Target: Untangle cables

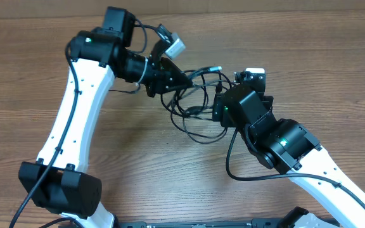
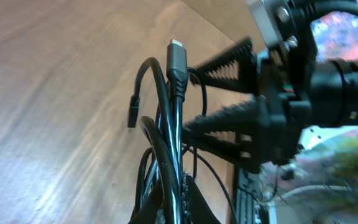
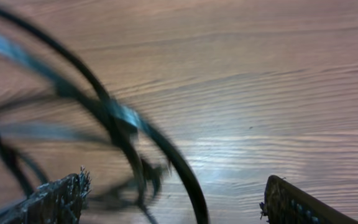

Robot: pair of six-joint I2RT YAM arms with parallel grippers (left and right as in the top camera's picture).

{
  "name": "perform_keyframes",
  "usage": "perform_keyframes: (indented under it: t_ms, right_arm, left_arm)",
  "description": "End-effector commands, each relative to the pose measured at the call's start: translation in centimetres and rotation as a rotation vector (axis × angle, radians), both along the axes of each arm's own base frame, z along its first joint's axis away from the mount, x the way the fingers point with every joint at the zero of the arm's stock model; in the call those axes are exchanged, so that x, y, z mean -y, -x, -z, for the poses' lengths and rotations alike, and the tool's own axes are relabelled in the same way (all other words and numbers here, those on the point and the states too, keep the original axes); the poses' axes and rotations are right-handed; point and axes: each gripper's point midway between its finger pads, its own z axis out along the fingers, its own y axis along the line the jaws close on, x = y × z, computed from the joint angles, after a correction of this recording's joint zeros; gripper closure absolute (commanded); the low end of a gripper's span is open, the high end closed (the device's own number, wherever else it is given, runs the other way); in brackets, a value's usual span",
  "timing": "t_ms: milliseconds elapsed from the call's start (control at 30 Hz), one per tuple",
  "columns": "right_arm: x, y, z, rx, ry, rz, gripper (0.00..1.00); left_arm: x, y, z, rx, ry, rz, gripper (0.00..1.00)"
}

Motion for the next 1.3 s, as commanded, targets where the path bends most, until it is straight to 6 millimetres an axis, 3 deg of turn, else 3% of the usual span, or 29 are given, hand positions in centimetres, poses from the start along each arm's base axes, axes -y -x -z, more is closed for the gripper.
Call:
perform_keyframes:
  t_ms: [0,200,400,500,667,967,1267]
  right_arm:
    - [-2.1,0.7,-0.4,-0.043,-0.110,-0.071,0.10]
    - [-5.9,1.9,-1.1,-0.130,-0.351,-0.135,0.10]
    - [-10.3,2.4,-4.9,-0.086,-0.561,-0.328,0.11]
    - [-11.3,2.4,-6.3,-0.086,-0.655,-0.335,0.14]
    - [-11.7,2.1,-7.2,-0.094,-0.741,-0.290,0.25]
    - [-9.9,0.5,-8.5,0.021,-0.715,-0.194,0.25]
    - [-8.0,-0.6,-8.4,0.068,-0.690,-0.071,0.27]
  left_arm:
    - [-2.1,-1.1,-2.7,-0.007,0.068,-0.094,0.96]
    - [-5.8,-2.7,-5.2,-0.038,0.220,-0.173,0.96]
    - [-7.5,-3.0,-6.5,-0.037,0.299,-0.191,0.96]
    - [-7.6,-2.6,-7.8,-0.019,0.374,-0.158,0.96]
    - [-8.2,-2.6,-8.9,0.028,0.426,-0.139,0.96]
    - [-10.3,-3.2,-10.0,0.206,0.467,-0.127,0.96]
    - [-10.5,-3.3,-10.1,0.210,0.467,-0.132,0.96]
